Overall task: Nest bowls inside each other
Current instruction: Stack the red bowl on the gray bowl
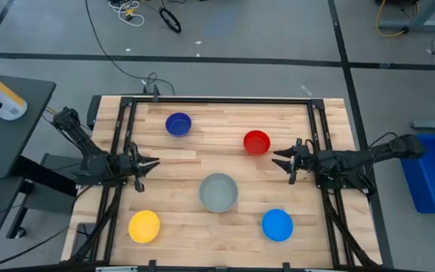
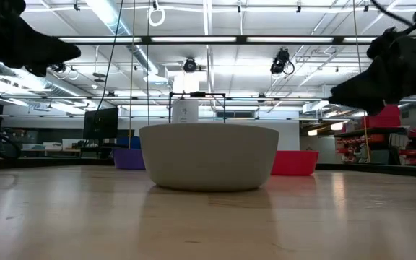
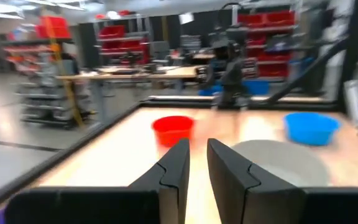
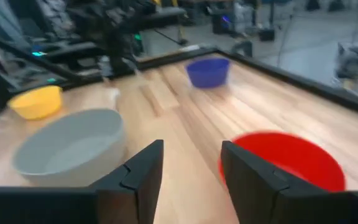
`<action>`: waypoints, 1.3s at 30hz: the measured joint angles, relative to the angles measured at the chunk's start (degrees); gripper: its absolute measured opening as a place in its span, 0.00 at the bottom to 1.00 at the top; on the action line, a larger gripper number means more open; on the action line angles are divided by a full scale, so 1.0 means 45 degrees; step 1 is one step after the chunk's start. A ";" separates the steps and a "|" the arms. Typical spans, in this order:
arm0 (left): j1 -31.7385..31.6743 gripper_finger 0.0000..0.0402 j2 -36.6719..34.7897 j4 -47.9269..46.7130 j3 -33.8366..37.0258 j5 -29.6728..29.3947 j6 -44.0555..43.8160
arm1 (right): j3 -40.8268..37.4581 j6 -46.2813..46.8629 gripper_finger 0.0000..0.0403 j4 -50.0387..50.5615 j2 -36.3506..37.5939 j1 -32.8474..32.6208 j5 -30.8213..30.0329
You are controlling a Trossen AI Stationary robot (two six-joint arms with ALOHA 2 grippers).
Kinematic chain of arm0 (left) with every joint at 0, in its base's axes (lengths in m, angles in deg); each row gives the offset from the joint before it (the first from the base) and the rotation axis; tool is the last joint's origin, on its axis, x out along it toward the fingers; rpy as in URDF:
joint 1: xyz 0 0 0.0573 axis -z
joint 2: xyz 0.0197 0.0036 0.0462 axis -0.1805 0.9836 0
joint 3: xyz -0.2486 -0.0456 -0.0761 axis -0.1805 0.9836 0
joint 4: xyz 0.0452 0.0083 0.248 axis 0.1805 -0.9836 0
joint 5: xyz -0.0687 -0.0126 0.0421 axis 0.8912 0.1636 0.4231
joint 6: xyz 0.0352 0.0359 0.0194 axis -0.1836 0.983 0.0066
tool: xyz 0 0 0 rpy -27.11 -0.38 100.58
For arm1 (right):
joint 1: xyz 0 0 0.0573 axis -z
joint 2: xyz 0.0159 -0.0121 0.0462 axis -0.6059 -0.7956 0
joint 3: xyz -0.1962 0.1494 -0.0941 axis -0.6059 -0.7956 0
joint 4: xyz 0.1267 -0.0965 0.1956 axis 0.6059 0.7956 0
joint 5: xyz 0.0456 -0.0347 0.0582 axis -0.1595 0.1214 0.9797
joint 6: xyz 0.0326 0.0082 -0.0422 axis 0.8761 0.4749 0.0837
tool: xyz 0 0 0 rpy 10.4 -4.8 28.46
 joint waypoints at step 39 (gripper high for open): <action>-0.4541 0.41 0.0000 -0.2480 -0.0005 0.1311 -0.0916 | 0.9267 -0.1916 0.42 0.5757 -1.3507 0.4803 0.4626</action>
